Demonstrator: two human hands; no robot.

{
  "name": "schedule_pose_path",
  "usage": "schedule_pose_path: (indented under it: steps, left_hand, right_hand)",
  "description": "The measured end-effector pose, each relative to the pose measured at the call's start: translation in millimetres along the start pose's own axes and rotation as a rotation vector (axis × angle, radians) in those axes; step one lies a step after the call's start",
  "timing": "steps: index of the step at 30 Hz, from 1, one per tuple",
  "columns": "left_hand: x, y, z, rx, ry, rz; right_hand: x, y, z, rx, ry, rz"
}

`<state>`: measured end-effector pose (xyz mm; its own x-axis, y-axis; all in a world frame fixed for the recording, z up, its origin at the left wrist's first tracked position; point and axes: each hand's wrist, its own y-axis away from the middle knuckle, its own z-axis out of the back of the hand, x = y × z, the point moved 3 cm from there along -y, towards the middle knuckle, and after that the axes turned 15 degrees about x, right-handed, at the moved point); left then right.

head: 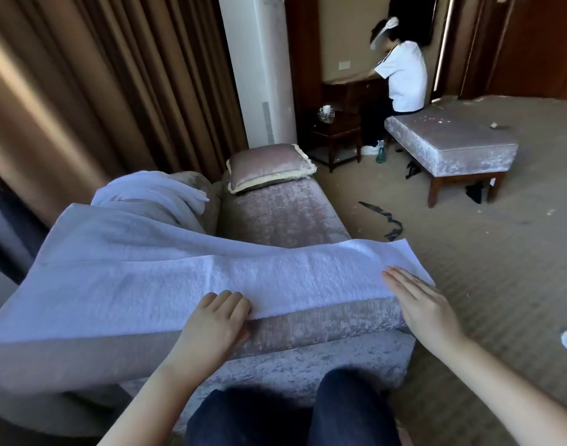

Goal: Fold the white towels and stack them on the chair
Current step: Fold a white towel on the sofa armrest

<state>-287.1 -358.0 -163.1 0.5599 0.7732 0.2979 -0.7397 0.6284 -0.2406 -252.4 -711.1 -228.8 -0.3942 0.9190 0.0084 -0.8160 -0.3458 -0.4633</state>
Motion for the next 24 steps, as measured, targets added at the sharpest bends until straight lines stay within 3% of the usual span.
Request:
schedule_pose_path:
  steps: [5,8,12,15,18,20,24]
  left_hand:
    - [1.5,-10.1,5.3,0.096,0.174,0.051]
    - [19.2,-38.1,22.4,0.049,0.283,0.097]
    - [66.9,-113.2,20.8,0.038,0.119,0.214]
    - [93.9,-167.7,-14.0,0.228,-0.007,0.26]
    - [104.8,-199.2,-49.3,0.353,-0.119,0.295]
    - [107.0,-206.2,-70.5,0.331,-0.074,0.222]
    - [116.3,-205.9,-95.4,0.437,0.004,0.28]
  right_hand:
    - [3.3,4.0,5.4,-0.089,-0.044,0.09]
    - [2.1,-9.4,24.4,-0.168,-0.139,0.125]
    - [2.4,-83.1,41.6,-0.263,-0.147,0.045]
    - [11.6,-153.7,33.4,-0.299,-0.139,0.042]
    - [18.1,-210.7,8.5,-0.27,-0.126,0.008]
    - [19.7,-231.4,-13.1,-0.212,-0.12,0.003]
    - [14.5,-237.7,-39.8,-0.145,-0.13,0.0]
